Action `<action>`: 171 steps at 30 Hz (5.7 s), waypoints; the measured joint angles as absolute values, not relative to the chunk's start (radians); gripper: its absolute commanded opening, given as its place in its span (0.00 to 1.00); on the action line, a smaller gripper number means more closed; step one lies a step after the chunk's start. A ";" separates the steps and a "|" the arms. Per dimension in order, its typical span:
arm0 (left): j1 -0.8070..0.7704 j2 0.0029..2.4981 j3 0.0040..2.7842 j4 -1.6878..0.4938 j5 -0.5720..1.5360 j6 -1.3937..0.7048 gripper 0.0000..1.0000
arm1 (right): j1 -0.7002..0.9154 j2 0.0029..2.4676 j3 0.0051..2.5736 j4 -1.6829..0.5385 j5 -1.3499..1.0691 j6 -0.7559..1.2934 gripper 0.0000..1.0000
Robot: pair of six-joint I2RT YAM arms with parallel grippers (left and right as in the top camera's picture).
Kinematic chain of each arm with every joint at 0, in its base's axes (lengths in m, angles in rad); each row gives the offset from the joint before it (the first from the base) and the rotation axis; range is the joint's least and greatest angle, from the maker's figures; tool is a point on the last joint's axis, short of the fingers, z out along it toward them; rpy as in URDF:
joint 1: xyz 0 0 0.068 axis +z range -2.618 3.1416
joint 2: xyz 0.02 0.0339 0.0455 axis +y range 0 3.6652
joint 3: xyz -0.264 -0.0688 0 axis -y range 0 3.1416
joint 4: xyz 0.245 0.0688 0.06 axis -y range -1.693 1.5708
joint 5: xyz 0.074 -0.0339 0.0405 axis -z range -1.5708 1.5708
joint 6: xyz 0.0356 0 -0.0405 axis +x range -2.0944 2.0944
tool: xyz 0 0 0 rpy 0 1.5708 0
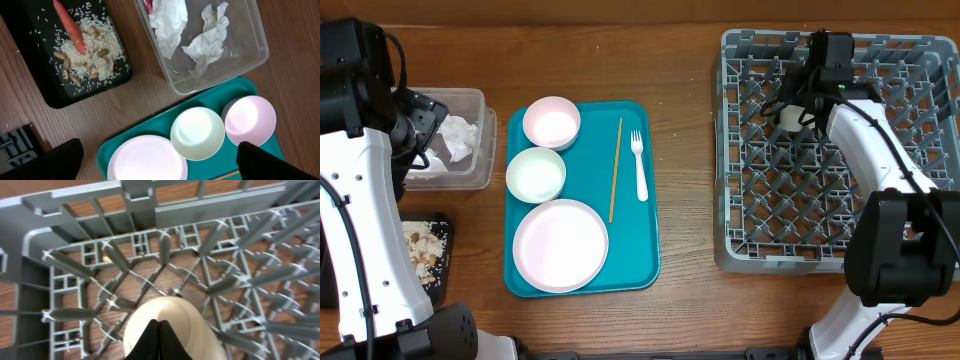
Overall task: Sort waste into correct bins and load items into the dishwasher
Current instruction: 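Regrasp the cup in the rack with the right gripper and adjust it, then move the right gripper left over the tray to the white bowl, then grasp the rim of the white bowl with the right gripper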
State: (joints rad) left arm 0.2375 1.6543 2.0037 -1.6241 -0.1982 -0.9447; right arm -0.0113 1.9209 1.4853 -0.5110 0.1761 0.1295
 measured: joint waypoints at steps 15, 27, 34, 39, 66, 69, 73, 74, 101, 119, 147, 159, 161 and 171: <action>0.237 1.654 2.003 -1.624 -0.198 -0.945 1.00 | -0.012 1.932 1.732 -1.021 0.179 0.155 0.04; 0.237 1.654 2.003 -1.624 -0.198 -0.945 1.00 | -0.038 1.950 1.734 -0.794 0.157 0.157 0.04; 0.237 1.654 2.004 -1.624 -0.198 -0.945 1.00 | -0.047 2.019 1.734 -0.804 0.131 0.142 0.04; 0.237 1.654 2.004 -1.624 -0.198 -0.945 1.00 | -0.047 2.025 1.746 -0.840 0.128 0.133 0.04; 0.237 1.654 2.004 -1.624 -0.198 -0.945 1.00 | -0.017 1.982 2.009 -1.293 -0.361 0.069 0.56; 0.237 1.654 2.004 -1.624 -0.198 -0.945 1.00 | 0.072 1.982 2.009 -1.271 -0.488 0.009 0.89; 0.237 1.654 2.004 -1.624 -0.198 -0.945 1.00 | 0.234 1.982 2.009 -1.199 -0.540 -0.012 0.99; 0.237 1.654 2.004 -1.624 -0.198 -0.945 1.00 | 0.280 1.982 2.009 -1.185 -0.547 -0.016 1.00; 0.237 1.654 2.004 -1.624 -0.198 -0.945 1.00 | 0.866 2.350 2.007 -0.826 -0.147 0.307 0.54; 0.237 1.654 2.004 -1.624 -0.198 -0.945 1.00 | 0.858 2.373 2.007 -0.844 -0.054 0.345 0.16; 0.237 1.654 2.004 -1.624 -0.198 -0.945 1.00 | 0.733 2.293 2.065 -1.117 0.129 0.366 0.56; 0.237 1.654 2.004 -1.624 -0.198 -0.945 1.00 | 0.791 2.219 2.065 -1.029 -0.075 0.175 0.41; 0.237 1.654 2.004 -1.624 -0.198 -0.945 1.00 | 0.823 2.222 2.065 -1.022 -0.097 0.143 0.40; 0.237 1.654 2.004 -1.624 -0.198 -0.945 1.00 | 0.890 2.332 2.063 -0.987 -0.105 0.096 0.39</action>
State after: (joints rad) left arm 0.2375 1.6543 2.0037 -1.6238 -0.1982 -0.9447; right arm 0.8902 2.3318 2.0628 -0.9867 -0.1047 0.0963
